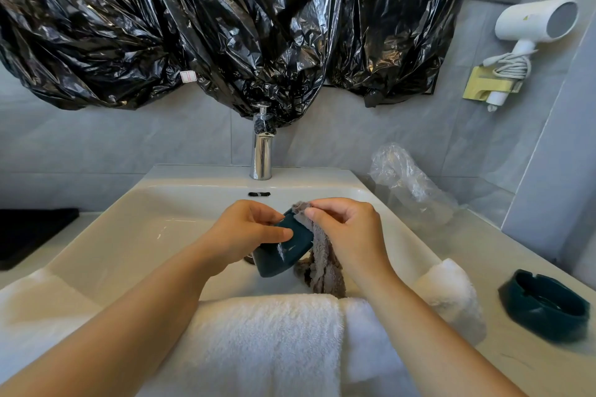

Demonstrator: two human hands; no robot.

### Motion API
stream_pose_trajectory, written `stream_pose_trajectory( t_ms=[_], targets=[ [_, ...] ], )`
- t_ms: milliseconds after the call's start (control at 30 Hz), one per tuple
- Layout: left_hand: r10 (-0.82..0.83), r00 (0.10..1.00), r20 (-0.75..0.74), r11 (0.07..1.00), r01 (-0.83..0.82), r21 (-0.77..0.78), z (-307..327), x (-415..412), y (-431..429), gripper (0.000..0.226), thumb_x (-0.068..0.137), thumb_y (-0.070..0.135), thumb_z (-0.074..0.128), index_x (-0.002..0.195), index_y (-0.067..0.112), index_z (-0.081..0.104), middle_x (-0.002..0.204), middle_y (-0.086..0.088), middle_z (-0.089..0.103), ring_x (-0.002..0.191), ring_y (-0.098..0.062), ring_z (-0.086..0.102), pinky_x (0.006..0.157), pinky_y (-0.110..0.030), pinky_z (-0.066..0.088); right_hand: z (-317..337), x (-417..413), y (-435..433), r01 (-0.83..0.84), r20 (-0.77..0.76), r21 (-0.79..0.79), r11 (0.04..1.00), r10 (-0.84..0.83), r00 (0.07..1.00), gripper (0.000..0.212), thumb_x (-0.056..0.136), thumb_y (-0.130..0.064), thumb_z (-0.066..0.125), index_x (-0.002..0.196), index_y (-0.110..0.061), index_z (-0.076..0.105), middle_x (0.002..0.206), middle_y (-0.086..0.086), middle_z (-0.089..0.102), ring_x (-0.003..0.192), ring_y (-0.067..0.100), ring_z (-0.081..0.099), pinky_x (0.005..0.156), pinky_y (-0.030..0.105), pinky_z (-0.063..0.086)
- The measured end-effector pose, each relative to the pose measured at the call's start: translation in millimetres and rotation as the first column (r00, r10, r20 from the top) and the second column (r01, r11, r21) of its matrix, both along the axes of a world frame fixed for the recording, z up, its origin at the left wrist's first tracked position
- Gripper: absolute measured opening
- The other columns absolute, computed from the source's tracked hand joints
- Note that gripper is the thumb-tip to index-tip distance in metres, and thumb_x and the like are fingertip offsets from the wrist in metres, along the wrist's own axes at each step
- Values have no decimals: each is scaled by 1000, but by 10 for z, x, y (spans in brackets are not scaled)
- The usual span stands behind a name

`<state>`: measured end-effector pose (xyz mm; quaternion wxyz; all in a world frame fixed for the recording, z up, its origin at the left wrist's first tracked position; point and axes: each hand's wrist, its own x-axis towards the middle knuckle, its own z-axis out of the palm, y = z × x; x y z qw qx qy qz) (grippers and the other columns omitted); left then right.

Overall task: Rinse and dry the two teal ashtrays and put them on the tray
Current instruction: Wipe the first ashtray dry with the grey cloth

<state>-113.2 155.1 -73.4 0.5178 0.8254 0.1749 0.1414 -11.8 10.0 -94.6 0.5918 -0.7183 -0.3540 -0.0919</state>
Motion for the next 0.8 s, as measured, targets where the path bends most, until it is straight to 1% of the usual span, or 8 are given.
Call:
stream_pose_trajectory(
  t_ms=[167, 333, 433, 533, 633, 700, 767, 800],
  targets=[
    [28, 998, 51, 999, -29, 28, 15, 1, -24, 2, 82, 18, 74, 83, 17, 74, 84, -4, 75, 84, -24, 69, 79, -41, 56, -4, -8, 26, 27, 93, -50, 998, -22, 995, 15, 84, -19, 74, 98, -17, 79, 89, -4, 68, 84, 4, 61, 69, 6, 47],
    [4, 999, 52, 999, -7, 54, -11, 7, -28, 4, 82, 20, 74, 80, 17, 74, 82, -4, 76, 84, -24, 69, 80, -41, 55, 8, -23, 15, -28, 92, -76, 997, 35, 995, 12, 83, -18, 74, 94, -20, 79, 86, -9, 72, 85, 3, 64, 73, 14, 53],
    [-12, 998, 63, 997, 7, 71, -24, 12, -32, 7, 81, 21, 75, 76, 17, 72, 77, -1, 75, 75, -17, 68, 71, -30, 53, 11, -20, 18, -34, 90, -79, 996, 41, 995, 11, 83, -17, 75, 93, -20, 79, 85, -11, 72, 84, 1, 64, 72, 12, 52],
    [-40, 997, 59, 996, 35, 84, -23, 5, -44, 6, 82, 19, 74, 84, 14, 75, 79, 0, 76, 75, -13, 70, 69, -22, 53, -9, -5, 20, 15, 54, -83, 996, -10, 998, 12, 85, -20, 73, 95, -18, 79, 88, -10, 73, 84, 2, 66, 73, 13, 53],
    [-37, 997, 61, 997, 32, 75, -25, 9, -30, 8, 83, 15, 72, 89, 11, 75, 81, -3, 77, 79, -17, 71, 75, -27, 57, -25, 24, 19, 67, -8, -60, 996, -67, 998, 10, 86, -21, 73, 93, -19, 79, 84, -13, 72, 83, 4, 66, 69, 8, 51],
    [-23, 997, 68, 998, 19, 66, -20, 10, -26, 7, 84, 14, 71, 90, 11, 74, 83, -4, 76, 80, -19, 71, 77, -30, 57, -24, 31, 10, 67, -14, -60, 996, -68, 998, 10, 85, -22, 73, 93, -19, 79, 85, -12, 72, 83, 5, 66, 69, 10, 51],
    [-9, 997, 81, 998, 4, 68, -21, 10, -23, 7, 85, 15, 70, 90, 12, 74, 85, -4, 76, 82, -20, 70, 78, -31, 57, -9, -3, 2, 22, 19, -77, 997, -21, 1000, 11, 85, -21, 73, 94, -18, 79, 88, -7, 73, 83, 5, 66, 72, 14, 53],
    [-9, 996, 90, 997, 2, 76, -24, 13, -21, 7, 85, 15, 70, 90, 13, 74, 85, -4, 76, 83, -20, 70, 77, -29, 56, -3, -26, 5, 1, 65, -97, 995, 5, 998, 11, 84, -19, 74, 94, -17, 79, 88, -6, 73, 82, 4, 65, 71, 12, 51]
  ],
)
